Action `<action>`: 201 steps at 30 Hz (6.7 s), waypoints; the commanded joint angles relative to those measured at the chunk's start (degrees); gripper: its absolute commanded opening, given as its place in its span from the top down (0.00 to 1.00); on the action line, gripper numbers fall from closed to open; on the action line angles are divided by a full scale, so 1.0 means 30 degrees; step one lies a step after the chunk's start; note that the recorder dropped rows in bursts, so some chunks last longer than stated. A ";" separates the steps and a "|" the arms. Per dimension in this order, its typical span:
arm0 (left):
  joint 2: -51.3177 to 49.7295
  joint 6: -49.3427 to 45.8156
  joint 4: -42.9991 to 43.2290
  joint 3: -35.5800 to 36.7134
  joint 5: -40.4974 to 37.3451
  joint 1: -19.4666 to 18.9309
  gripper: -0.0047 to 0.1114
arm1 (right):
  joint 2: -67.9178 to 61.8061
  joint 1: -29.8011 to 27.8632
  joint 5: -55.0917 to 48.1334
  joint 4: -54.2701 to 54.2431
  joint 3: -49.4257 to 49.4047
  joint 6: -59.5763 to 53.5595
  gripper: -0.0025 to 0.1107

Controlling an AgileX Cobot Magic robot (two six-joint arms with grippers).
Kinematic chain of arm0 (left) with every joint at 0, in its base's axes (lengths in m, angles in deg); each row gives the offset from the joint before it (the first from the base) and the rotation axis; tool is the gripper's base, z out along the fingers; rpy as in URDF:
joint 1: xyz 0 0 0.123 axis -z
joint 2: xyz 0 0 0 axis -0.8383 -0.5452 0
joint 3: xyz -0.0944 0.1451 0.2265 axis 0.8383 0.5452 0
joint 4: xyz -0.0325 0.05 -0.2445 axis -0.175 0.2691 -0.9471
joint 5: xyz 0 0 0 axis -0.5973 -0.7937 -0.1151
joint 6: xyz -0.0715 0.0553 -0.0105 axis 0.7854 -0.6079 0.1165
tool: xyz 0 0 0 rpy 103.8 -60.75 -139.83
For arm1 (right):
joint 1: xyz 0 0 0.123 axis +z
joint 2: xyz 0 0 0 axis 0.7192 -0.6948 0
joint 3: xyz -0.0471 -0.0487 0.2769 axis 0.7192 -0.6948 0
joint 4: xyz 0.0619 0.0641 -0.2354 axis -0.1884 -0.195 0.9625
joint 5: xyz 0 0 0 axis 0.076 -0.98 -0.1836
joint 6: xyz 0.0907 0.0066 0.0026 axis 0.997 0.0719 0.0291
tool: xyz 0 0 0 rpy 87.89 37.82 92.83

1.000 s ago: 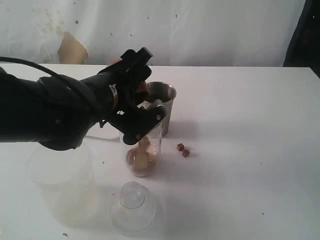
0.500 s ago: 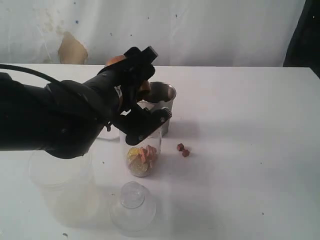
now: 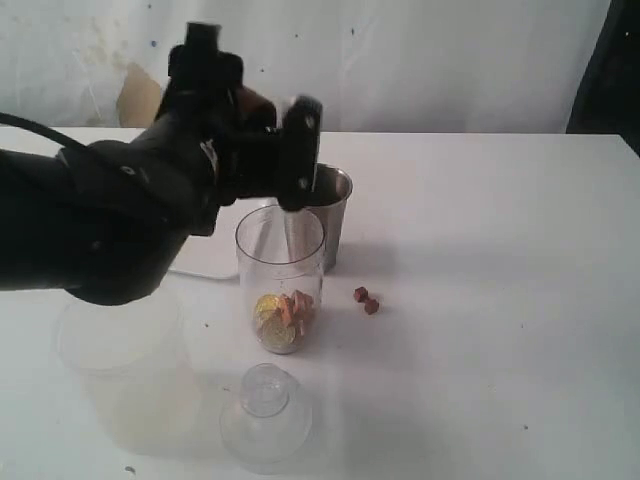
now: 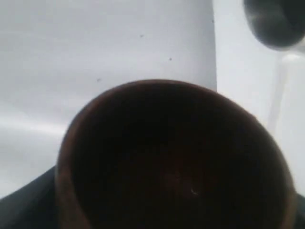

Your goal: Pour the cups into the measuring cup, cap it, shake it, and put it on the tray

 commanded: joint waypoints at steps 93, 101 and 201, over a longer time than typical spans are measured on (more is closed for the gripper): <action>0.4474 1.7280 -0.7100 0.6030 2.0862 -2.1811 0.96 | 0.0092 0.0015 0.0043 0.0212 -0.0024 0.0305 0.98; 0.8035 1.7677 -0.6504 0.6030 1.1196 -1.9119 0.96 | 0.0092 0.0015 0.0043 0.0212 -0.0024 0.0305 0.98; 2.9614 -0.4980 -3.3035 1.9152 1.7158 -1.7104 0.96 | 0.0092 0.0015 0.2461 0.3603 -0.0024 -0.1118 0.98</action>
